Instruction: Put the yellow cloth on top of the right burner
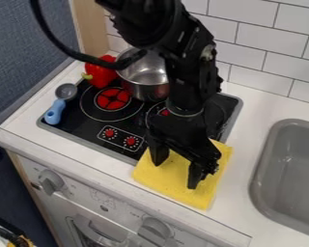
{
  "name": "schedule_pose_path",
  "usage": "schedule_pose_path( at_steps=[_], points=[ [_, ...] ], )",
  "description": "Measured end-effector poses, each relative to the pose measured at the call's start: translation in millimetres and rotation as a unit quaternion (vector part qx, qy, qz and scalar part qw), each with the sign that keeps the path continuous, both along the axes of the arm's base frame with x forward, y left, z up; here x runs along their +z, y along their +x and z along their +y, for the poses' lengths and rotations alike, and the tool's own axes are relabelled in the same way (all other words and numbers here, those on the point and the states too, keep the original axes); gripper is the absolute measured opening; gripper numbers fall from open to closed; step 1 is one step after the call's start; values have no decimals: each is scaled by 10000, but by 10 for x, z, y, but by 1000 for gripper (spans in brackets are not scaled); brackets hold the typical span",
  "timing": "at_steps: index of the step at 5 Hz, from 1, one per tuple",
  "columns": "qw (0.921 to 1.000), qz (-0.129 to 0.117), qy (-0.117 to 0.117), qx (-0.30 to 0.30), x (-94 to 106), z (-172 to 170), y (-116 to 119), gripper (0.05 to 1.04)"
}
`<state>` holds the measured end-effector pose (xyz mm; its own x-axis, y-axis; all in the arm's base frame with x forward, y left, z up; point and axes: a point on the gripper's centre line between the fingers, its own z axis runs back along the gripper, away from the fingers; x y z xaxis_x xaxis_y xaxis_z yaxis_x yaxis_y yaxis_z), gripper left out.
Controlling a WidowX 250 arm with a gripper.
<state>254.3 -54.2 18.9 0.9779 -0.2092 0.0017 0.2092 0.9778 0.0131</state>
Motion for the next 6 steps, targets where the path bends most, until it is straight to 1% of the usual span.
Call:
schedule_pose_path(
  at_steps=[1,2,3,4,5,6],
  points=[
    [9998,2,197,38,-106,29,76,1002],
    [9990,-93,417,-157,-128,5,190,1002],
    [9983,-268,499,-135,-154,-158,421,1002],
    [9979,-416,455,184,-136,-348,708,1002],
    [9969,-451,444,457,-124,-455,1033,1002],
    [9950,-503,515,696,-104,-415,1280,1002]
  ],
)
